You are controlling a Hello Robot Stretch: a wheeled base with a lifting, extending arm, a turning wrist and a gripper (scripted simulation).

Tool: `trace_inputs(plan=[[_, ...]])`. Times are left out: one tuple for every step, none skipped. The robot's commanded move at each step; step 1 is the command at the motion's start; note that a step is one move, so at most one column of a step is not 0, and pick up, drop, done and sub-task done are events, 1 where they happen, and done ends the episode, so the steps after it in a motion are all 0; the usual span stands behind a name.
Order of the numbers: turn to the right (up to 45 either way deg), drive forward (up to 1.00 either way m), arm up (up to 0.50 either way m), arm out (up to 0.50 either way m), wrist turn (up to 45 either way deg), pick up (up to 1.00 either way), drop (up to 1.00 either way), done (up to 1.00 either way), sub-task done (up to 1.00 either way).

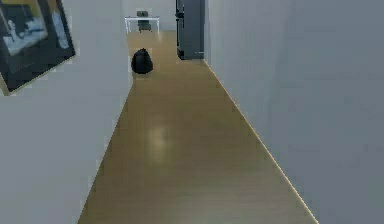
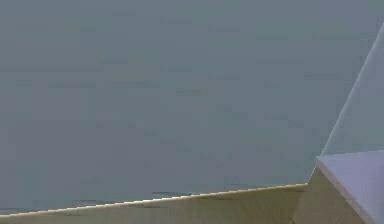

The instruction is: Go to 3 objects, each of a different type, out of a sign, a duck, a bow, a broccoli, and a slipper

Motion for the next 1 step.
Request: trace_inputs(plan=[[0.0,1.0,0.0,0.0,0.0,0.0,0.0,0.0,0.0]])
